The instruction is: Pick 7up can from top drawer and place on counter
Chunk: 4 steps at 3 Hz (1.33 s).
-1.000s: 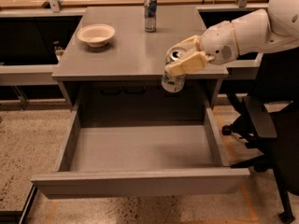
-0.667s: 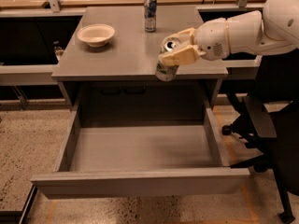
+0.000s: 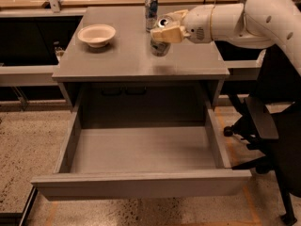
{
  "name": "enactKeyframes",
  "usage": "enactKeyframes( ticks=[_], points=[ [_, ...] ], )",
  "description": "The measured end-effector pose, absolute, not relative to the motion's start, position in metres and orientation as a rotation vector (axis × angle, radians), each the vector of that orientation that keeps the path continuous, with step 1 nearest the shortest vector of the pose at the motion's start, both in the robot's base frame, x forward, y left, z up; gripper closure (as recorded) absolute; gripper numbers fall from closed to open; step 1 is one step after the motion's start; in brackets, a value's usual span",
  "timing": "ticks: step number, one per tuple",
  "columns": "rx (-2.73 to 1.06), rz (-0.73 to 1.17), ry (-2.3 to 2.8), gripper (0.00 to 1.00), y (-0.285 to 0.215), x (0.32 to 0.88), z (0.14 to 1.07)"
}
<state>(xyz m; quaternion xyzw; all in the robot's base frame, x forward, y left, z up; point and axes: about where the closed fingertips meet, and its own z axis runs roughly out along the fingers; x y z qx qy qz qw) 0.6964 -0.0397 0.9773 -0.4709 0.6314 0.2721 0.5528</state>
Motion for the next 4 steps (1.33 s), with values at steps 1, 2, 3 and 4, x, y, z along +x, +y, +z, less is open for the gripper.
enactKeyframes(
  ticks=[1, 2, 3, 4],
  points=[
    [-1.067, 0.640, 1.553, 0.83, -0.033, 0.736, 0.966],
    [-1.039, 0.641, 1.621, 0.60, -0.030, 0.766, 0.951],
    [-1.024, 0.642, 1.679, 0.36, -0.030, 0.787, 0.939],
    [-1.027, 0.632, 1.718, 0.13, -0.030, 0.797, 0.932]
  ],
)
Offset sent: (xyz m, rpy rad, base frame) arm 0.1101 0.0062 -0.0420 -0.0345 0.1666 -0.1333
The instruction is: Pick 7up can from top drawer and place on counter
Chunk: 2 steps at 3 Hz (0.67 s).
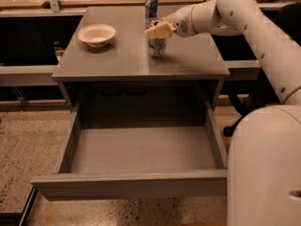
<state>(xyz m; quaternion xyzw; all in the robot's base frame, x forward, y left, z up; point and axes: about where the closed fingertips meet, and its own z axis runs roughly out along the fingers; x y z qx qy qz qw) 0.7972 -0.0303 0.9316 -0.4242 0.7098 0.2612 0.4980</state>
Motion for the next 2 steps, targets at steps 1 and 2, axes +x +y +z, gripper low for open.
enactKeyframes(
  ticks=[1, 2],
  points=[
    [-1.029, 0.634, 1.722, 0.00, -0.0285, 0.7984, 0.9302],
    [-1.029, 0.634, 1.722, 0.00, -0.0284, 0.7984, 0.9301]
  ],
)
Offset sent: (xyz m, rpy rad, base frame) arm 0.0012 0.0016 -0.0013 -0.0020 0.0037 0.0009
